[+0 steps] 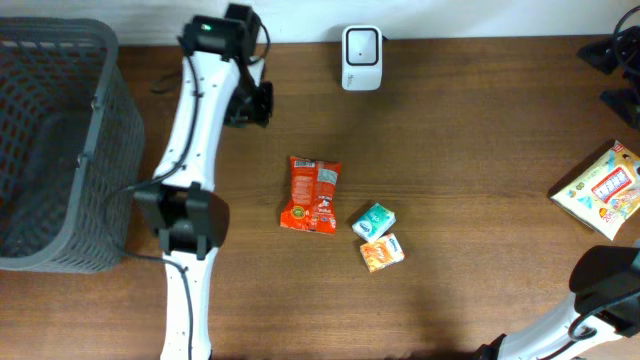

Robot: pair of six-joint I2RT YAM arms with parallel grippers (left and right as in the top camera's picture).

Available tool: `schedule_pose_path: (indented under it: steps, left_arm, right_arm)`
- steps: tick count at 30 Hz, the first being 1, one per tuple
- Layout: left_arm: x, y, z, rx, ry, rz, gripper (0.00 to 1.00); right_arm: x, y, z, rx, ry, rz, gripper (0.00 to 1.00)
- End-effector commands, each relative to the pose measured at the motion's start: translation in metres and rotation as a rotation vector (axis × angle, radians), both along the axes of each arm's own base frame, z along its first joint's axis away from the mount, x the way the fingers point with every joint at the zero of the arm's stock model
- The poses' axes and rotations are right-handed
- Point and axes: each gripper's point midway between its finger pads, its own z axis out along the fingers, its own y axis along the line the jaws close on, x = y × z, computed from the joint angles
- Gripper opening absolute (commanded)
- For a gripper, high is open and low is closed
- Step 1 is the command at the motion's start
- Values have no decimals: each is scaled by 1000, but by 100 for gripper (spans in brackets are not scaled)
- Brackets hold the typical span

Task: Scan the item barcode
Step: 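Drop the red bag on the table center and raise the left gripper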

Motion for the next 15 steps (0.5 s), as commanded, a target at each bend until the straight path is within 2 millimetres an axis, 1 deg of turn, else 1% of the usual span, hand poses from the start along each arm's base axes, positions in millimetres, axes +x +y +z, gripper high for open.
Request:
schedule_pose_path:
  steps: [1,6,8,12,14,15]
  left_arm:
    - [2,20,38,40,-101,40,99]
    - [0,20,31,45,-81,37,100]
    - [7,18,31,40,-106,38,99]
    - [23,27,34,39,-167,62,99]
    - [28,34,35,37,-181,78,99]
    - [29,36,36,37,-184,84,99]
  right_arm:
    - [1,3,0,10,-7,14,98]
    - [1,3,0,10,-7,14,98]
    - [5,1,3,-6,-30,14,98]
    - [8,0,5,-11,-45,16,98]
    - [-2,7,-3,6,2,38,98]
    - [-4,15,-3,71,30,22,98]
